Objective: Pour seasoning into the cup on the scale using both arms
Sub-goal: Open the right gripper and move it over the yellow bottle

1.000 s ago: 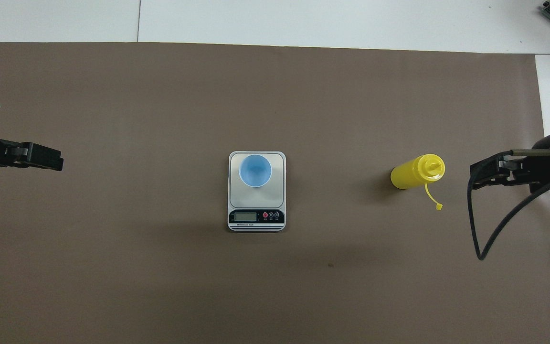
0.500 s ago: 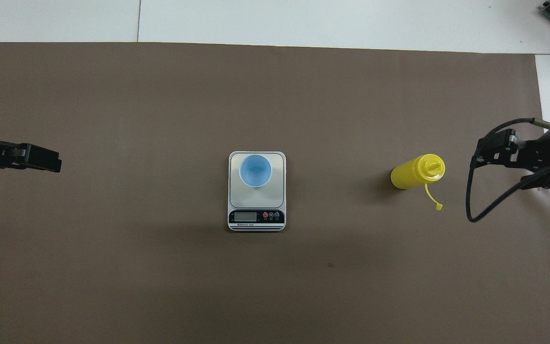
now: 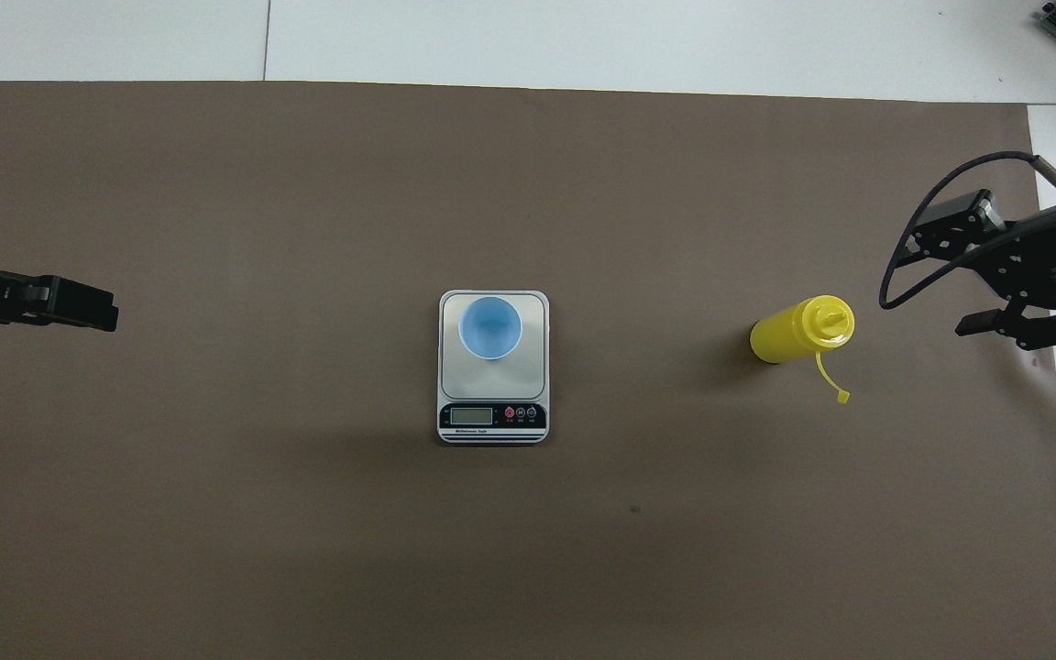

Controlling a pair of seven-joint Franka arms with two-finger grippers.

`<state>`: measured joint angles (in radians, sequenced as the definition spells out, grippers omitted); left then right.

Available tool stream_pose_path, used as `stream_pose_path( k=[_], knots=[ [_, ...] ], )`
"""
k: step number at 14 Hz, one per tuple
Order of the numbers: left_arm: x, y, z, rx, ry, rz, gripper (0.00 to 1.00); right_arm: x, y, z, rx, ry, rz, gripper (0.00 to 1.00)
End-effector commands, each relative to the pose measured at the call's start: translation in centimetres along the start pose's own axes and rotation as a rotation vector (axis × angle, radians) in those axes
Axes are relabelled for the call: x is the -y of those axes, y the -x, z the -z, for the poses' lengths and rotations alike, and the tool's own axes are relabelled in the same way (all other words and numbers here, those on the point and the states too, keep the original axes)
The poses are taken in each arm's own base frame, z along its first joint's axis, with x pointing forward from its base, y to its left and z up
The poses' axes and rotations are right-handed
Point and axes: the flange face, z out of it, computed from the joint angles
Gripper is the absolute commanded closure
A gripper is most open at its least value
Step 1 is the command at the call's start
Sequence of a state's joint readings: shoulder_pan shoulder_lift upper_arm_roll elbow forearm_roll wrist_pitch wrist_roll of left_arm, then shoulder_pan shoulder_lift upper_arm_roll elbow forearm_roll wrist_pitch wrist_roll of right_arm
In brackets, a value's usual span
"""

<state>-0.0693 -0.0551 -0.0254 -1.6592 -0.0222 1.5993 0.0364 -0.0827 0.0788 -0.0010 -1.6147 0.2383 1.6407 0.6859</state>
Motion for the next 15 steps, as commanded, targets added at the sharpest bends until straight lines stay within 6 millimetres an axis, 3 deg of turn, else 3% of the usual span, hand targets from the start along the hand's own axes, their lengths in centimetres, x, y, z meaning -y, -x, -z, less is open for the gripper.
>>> stream_pose_path(
  k=[1,4,8,12,15],
  knots=[
    [0.1,0.5,0.3,0.007,0.003,-0.001,0.00,0.1,-3.0,-2.2,0.072,-0.048,-0.133,0.00],
    [0.1,0.5,0.3,0.007,0.003,-0.001,0.00,1.0,-5.9,-6.0,0.160,-0.063,-0.279,0.00],
    [0.1,0.5,0.3,0.009,0.003,-0.001,0.00,-0.9,-10.3,-11.4,0.186,-0.054,-0.359,0.00],
    [0.1,0.5,0.3,0.009,0.003,-0.001,0.00,-2.6,-11.2,-16.6,0.315,-0.048,-0.431,0.00],
    [0.1,0.7,0.1,0.015,0.004,-0.001,0.00,-4.2,-10.4,-21.2,0.397,-0.019,-0.421,0.00]
  ],
)
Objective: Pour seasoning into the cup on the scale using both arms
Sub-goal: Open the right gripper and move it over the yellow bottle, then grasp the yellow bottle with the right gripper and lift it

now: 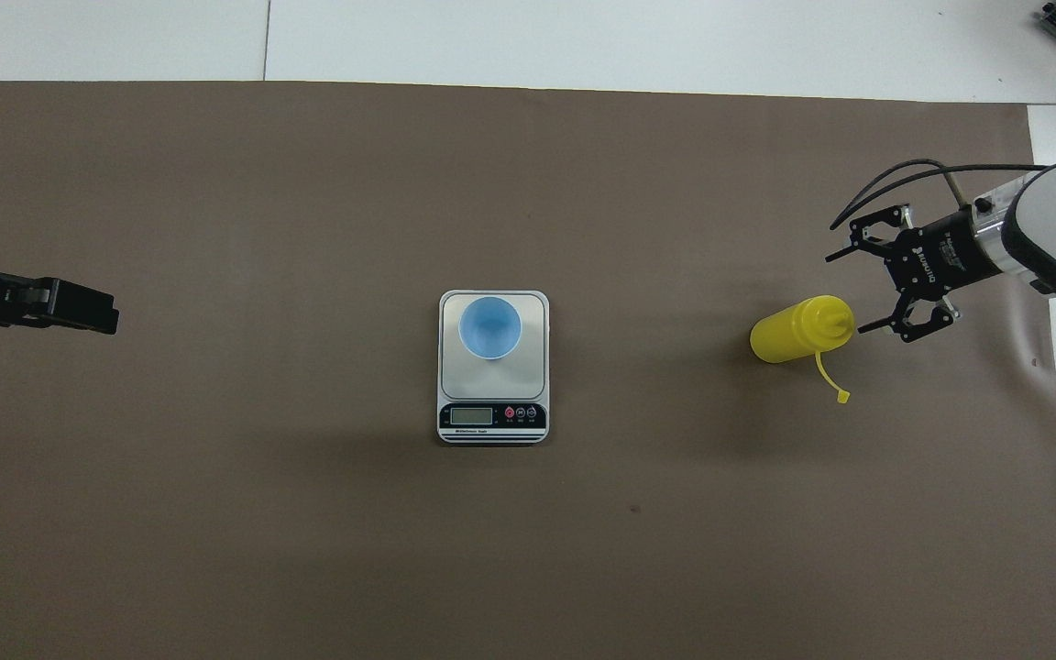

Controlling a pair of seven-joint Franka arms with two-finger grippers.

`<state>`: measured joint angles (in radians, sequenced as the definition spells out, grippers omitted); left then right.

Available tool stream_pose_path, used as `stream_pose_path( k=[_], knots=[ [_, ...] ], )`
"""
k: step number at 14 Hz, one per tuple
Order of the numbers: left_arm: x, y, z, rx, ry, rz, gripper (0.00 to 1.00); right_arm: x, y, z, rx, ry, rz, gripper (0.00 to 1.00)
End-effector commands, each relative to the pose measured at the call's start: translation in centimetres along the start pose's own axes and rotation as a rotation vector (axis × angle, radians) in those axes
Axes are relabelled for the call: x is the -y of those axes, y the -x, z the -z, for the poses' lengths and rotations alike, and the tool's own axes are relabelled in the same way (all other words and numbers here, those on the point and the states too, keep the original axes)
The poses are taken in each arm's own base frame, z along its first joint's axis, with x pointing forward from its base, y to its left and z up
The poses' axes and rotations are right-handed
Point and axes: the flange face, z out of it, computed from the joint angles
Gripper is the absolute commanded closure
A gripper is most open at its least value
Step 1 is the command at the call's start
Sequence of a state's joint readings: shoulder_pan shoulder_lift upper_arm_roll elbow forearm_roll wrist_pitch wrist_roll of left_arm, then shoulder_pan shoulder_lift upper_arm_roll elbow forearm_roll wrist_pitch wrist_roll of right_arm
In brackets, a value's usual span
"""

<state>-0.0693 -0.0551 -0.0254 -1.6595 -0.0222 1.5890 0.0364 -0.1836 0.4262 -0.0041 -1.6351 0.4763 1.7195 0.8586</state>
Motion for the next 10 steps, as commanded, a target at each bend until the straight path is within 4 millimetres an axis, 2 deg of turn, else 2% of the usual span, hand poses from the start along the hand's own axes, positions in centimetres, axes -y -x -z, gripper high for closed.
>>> stream_pose_path(
  k=[1,4,7,8,9,10],
  knots=[
    [0.1,0.5,0.3,-0.005,0.003,-0.005,0.00,-1.6,-0.4,-2.8,0.094,-0.008,-0.006,0.00],
    [1.3,0.4,0.2,-0.005,0.002,0.015,0.00,-2.8,0.1,-5.1,0.194,-0.037,-0.058,0.00],
    [1.7,0.4,0.2,-0.010,0.002,0.022,0.00,-3.5,0.3,-6.0,0.217,-0.041,-0.069,0.00],
    [1.6,0.4,0.2,-0.008,0.002,0.021,0.00,-3.5,0.3,-6.0,0.219,-0.041,-0.049,0.18],
    [1.7,0.5,0.3,-0.008,0.001,0.025,0.00,-3.5,0.4,-5.9,0.224,-0.038,-0.045,0.70],
    [1.8,0.5,0.3,-0.007,0.001,0.032,0.00,-3.5,0.4,-5.7,0.221,-0.041,-0.044,0.95]
  ],
)
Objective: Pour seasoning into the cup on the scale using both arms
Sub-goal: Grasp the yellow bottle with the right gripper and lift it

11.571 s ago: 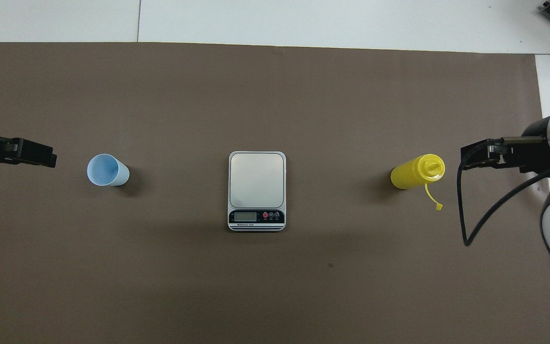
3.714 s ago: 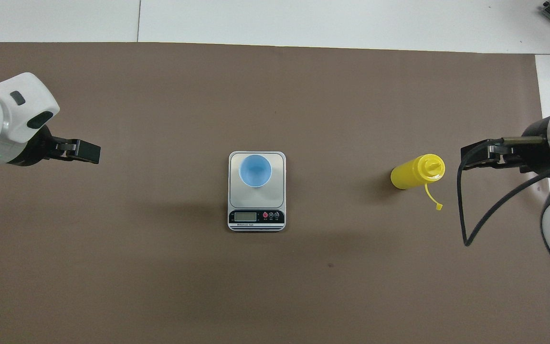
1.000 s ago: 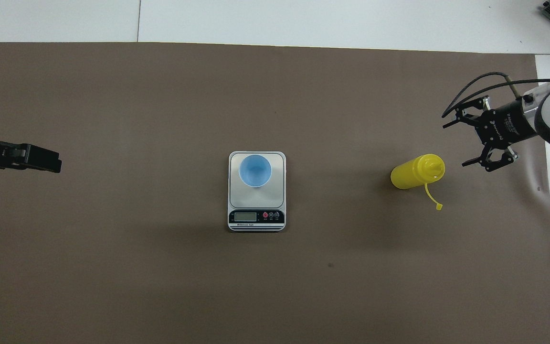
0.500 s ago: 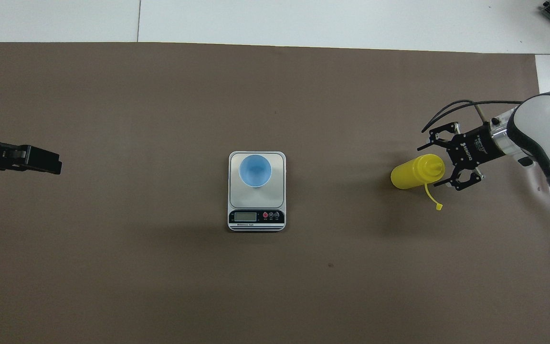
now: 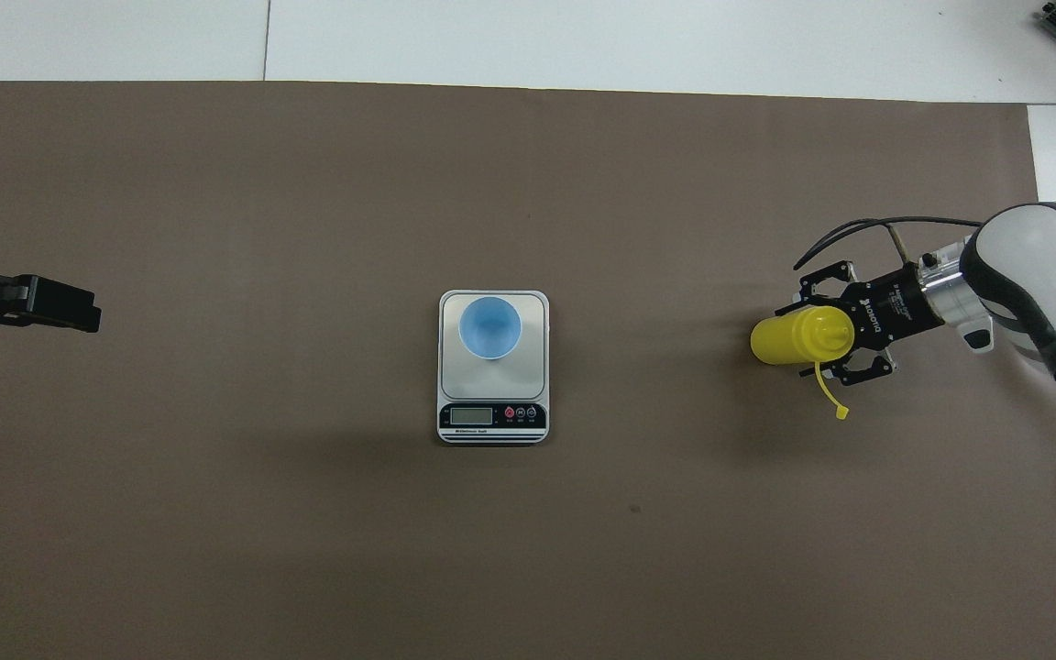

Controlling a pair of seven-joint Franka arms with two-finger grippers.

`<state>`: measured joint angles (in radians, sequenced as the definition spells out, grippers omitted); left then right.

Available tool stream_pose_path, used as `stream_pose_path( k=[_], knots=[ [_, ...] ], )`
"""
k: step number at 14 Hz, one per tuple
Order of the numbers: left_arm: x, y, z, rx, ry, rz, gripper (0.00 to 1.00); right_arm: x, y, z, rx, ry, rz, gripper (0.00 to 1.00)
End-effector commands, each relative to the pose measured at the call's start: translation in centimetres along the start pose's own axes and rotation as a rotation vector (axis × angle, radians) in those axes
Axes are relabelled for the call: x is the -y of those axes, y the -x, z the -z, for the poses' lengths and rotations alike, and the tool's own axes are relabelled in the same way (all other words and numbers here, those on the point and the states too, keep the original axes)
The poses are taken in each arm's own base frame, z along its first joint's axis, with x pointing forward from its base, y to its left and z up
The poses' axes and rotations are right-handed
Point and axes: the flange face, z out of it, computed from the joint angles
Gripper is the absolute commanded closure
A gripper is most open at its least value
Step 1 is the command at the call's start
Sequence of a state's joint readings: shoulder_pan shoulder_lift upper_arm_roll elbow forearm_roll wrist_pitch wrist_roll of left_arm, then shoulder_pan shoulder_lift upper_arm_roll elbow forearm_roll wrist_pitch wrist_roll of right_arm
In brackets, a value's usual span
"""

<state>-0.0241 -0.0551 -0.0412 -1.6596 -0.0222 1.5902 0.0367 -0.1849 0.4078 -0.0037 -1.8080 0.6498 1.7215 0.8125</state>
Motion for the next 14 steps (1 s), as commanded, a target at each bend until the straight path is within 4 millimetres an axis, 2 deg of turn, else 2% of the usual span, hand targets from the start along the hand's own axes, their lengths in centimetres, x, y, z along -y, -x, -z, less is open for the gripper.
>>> stream_pose_path(
  k=[1,2,5,8,11,14],
  knots=[
    [0.3,0.4,0.2,-0.004,0.002,0.009,0.00,-0.8,1.0,0.9,0.009,-0.038,0.026,1.00],
    [0.2,0.4,0.2,-0.003,0.002,0.009,0.00,-0.8,1.4,1.6,0.000,-0.049,0.030,1.00],
    [-0.3,0.6,0.2,0.009,0.002,0.013,0.00,0.2,5.0,3.6,-0.061,-0.106,-0.024,1.00],
    [-0.6,0.9,0.5,0.025,0.001,0.080,0.00,3.1,10.3,3.9,-0.114,-0.140,-0.081,1.00],
    [-0.4,0.9,0.8,0.020,0.003,0.079,0.00,6.1,15.4,2.7,-0.172,-0.181,-0.123,1.00],
    [-0.2,1.2,0.9,0.017,0.002,0.077,0.00,8.5,20.8,0.9,-0.333,-0.178,-0.107,1.00]
  ],
)
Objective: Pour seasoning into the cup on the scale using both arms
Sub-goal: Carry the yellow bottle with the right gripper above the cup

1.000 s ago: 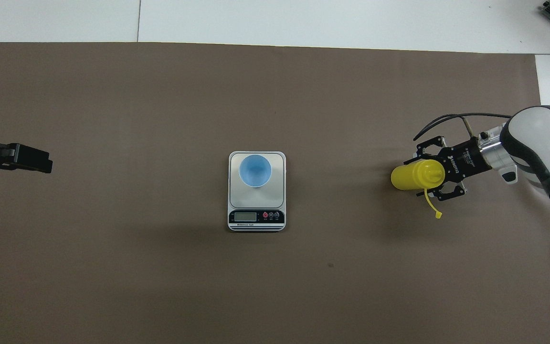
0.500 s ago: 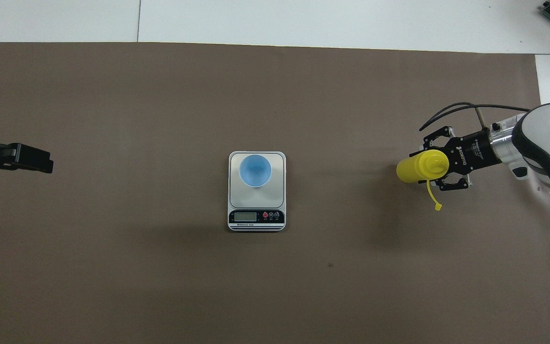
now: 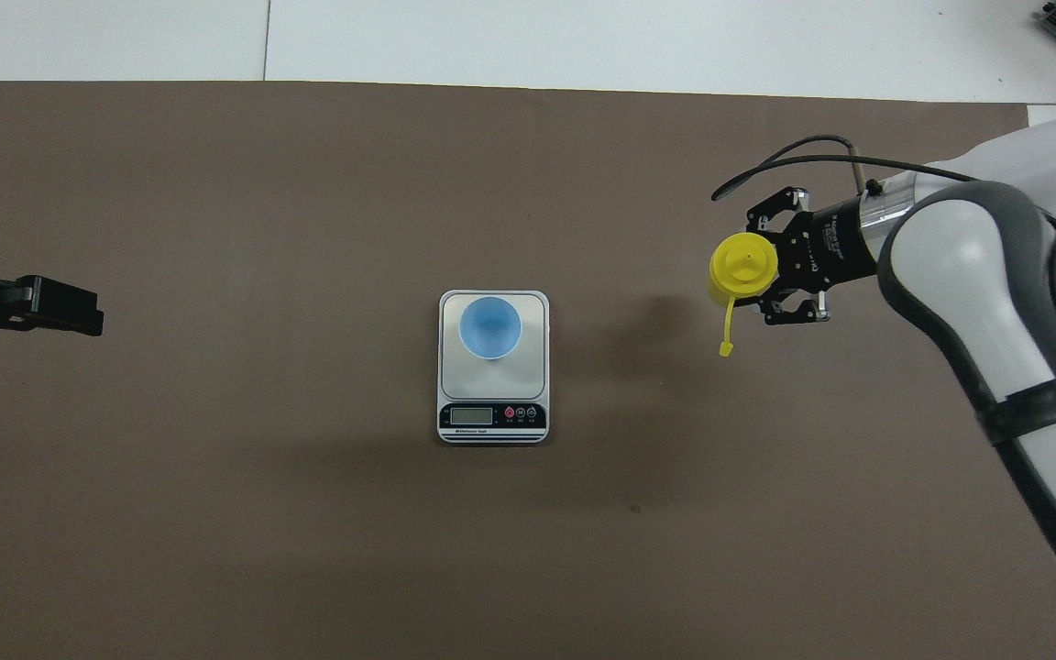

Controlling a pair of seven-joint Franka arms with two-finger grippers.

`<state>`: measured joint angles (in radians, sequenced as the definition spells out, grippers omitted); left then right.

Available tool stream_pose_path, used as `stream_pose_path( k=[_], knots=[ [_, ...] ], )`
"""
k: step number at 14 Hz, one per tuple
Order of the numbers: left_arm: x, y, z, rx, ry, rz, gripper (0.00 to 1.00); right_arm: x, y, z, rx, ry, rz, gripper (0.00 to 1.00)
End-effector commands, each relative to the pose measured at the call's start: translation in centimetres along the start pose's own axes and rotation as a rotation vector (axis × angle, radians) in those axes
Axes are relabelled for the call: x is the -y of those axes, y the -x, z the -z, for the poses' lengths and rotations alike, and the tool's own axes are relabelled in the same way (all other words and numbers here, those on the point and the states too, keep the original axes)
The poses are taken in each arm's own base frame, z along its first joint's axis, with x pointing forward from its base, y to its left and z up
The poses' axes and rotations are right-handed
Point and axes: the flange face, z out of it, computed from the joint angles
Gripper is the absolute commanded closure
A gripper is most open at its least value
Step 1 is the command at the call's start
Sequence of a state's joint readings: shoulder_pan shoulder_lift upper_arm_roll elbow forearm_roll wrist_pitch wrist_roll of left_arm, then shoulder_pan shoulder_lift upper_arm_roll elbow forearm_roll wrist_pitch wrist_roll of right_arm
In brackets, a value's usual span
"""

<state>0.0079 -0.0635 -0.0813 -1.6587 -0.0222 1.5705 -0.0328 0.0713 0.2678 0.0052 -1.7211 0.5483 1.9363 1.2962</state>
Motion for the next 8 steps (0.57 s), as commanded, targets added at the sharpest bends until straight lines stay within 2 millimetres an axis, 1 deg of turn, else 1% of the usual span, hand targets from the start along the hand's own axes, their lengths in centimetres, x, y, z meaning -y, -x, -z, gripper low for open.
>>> stream_pose_path(
  k=[1,2,5,6,7,8],
  knots=[
    [0.5,0.8,0.6,0.007,0.005,0.008,0.00,1.2,4.6,0.1,-0.102,-0.023,0.016,1.00],
    [0.7,0.8,0.6,0.006,0.005,-0.007,0.00,1.5,6.5,-0.4,-0.146,-0.043,0.039,1.00],
    [1.2,0.9,0.6,0.006,0.004,-0.001,0.00,2.0,10.5,-2.4,-0.286,-0.110,0.104,1.00],
    [1.2,0.9,0.6,0.006,0.006,-0.001,0.00,2.3,11.7,-2.5,-0.293,-0.155,0.109,1.00],
    [1.2,0.9,0.5,0.007,0.006,0.001,0.00,2.4,13.1,-3.4,-0.304,-0.188,0.123,1.00],
    [1.2,0.9,0.5,0.007,0.006,0.001,0.00,2.5,14.0,-4.0,-0.342,-0.209,0.165,1.00]
  ],
)
